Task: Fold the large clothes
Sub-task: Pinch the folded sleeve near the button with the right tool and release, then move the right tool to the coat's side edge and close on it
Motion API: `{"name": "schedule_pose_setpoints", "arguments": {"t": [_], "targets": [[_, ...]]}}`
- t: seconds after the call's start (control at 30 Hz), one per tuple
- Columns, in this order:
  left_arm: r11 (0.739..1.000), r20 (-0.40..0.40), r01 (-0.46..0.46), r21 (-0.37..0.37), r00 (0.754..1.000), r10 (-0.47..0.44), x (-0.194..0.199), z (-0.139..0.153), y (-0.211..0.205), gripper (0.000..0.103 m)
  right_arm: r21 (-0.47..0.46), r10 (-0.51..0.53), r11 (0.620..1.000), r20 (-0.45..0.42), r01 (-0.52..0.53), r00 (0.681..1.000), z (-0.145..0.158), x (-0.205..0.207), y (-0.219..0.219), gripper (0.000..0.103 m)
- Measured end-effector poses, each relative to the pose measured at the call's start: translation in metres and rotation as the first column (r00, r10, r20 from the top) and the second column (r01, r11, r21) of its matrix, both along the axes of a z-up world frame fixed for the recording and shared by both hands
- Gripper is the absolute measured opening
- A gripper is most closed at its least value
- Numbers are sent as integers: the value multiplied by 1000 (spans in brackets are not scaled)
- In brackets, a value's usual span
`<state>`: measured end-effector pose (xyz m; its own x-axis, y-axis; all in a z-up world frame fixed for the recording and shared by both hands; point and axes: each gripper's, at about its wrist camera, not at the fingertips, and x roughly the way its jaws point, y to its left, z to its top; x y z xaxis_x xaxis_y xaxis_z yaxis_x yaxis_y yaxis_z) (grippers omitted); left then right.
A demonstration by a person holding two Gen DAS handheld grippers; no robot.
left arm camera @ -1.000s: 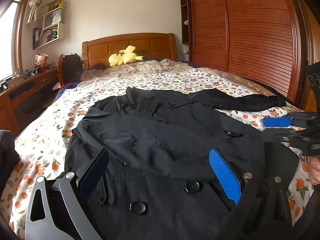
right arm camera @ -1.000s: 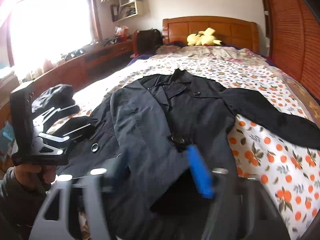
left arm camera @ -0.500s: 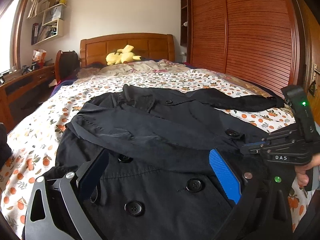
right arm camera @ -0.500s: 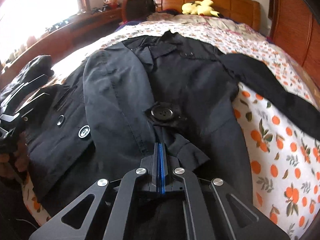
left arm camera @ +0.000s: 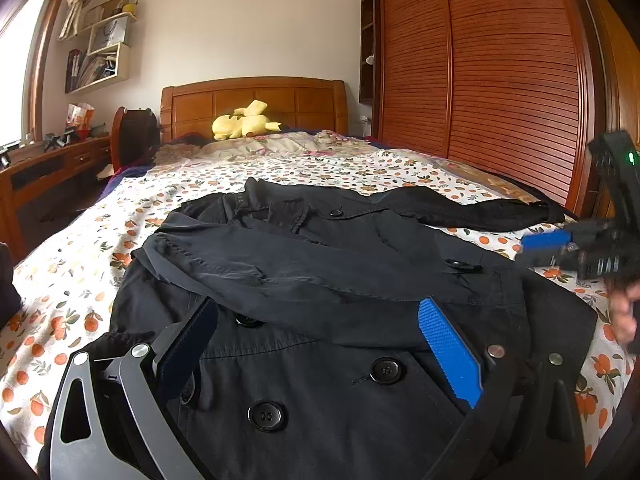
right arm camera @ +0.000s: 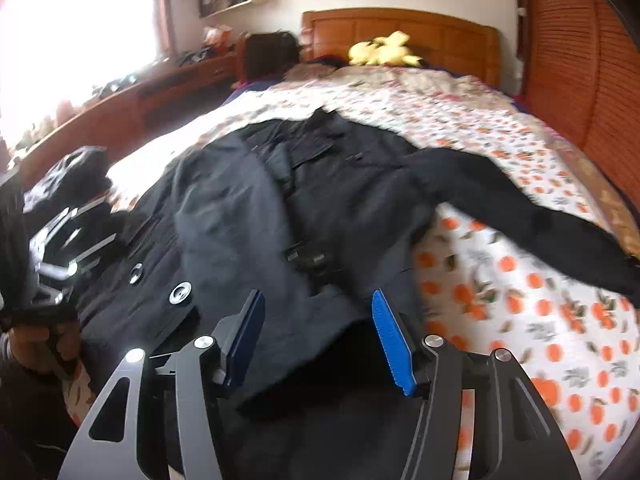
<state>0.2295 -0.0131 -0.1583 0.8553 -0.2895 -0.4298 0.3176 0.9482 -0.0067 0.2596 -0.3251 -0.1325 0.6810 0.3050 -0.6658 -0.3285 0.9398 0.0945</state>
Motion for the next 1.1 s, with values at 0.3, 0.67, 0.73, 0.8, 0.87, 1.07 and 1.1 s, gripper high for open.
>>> {"name": "schedule_pose_setpoints", "arguments": {"t": [0.3,0.67,0.73,0.8,0.87,1.07,1.1], "targets": [[1000,7,-1,9,1000,1,-3,0,-3,101,40,-201,979,13,200,980,13,40,-85,89],[1000,9,19,12,1000,-20,-2,8,-7,101,97,-433,893,-78,439,898,-9,82,-197,89],[999,9,31,7,999,-31,-2,12,-9,101,107,-468,872,-105,478,877,-15,89,-216,89],[999,5,43,-8,999,-43,-2,16,-11,101,120,-493,853,-132,508,860,-21,94,-231,89],[999,1,51,-8,999,-51,-3,18,-13,101,132,-519,832,-160,539,840,-28,100,-246,89],[997,-3,75,-2,997,-75,-9,24,-23,101,181,-564,774,-238,607,790,-48,114,-276,83],[997,-2,81,-2,997,-81,-10,24,-24,101,181,-571,766,-249,617,782,-51,115,-278,82]]}}
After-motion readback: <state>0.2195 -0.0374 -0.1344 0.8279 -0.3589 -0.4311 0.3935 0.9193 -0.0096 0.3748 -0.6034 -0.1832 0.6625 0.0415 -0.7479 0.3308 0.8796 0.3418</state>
